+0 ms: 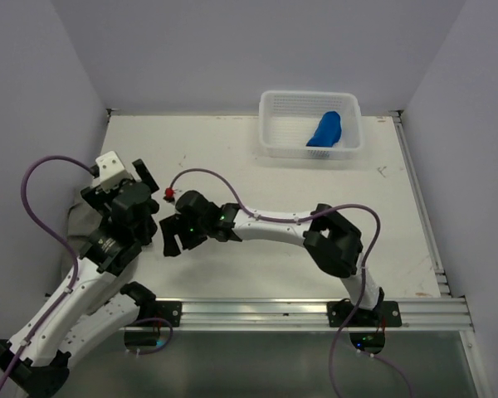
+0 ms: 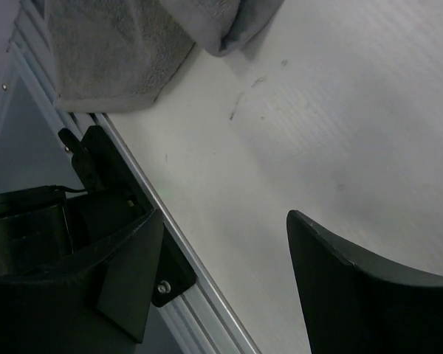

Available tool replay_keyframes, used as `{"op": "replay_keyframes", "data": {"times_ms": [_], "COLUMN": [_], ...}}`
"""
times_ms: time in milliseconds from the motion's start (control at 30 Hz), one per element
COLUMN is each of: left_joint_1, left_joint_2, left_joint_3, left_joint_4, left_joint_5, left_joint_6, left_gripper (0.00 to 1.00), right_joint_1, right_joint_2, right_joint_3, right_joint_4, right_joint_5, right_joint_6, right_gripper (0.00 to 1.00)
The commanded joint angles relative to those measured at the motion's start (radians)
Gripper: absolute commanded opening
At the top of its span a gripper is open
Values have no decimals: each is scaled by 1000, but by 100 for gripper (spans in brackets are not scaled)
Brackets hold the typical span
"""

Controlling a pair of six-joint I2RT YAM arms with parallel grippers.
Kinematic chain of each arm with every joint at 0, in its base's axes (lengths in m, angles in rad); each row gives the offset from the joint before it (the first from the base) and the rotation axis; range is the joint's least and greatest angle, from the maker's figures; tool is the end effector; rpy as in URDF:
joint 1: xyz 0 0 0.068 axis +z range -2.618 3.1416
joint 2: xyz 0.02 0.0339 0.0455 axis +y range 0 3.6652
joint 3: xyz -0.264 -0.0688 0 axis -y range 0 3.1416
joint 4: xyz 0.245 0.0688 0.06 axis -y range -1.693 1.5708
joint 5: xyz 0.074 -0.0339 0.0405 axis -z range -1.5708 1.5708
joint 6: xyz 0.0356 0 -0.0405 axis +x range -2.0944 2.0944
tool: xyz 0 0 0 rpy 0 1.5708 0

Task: Roll the towels
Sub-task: Move the towel to the center of the board

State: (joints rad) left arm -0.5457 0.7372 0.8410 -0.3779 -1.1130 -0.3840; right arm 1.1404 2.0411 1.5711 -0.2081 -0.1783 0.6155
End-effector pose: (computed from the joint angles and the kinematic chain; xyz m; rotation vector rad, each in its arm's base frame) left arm 0.1434 -0.0497 0.3517 -0.5988 1.5929 0.3332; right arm 0.1904 0.4299 0.2230 -0.7502 2.3812 1.0609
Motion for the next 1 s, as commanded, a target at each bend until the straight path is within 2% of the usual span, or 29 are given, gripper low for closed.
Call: {"op": "replay_keyframes", "data": {"times_ms": [0,300,700,800,967], "left_joint_1": [6,6,6,6,7], "left_joint_2": [-27,-33,-65,-41,-28], "left_joint_3": [-14,0,-14,0,9], "left_joint_4": [53,39,63,47,34], "left_joint_5": [-80,-45,-16,-8,10], "left_joint_6": [-27,-38,-18,-18,-27], "left_gripper": [100,100,100,100,100], "right_joint_1": [51,102,128,131,139], "right_joint_2": [66,272,508,550,631], "right_joint_3": [122,294,564,630,705], "right_joint_4": [46,61,-27,-50,-80], "right_joint_5": [-44,31,76,71,66], "right_joint_6": [39,95,104,110,125], "right_gripper": [71,73,74,70,54]}}
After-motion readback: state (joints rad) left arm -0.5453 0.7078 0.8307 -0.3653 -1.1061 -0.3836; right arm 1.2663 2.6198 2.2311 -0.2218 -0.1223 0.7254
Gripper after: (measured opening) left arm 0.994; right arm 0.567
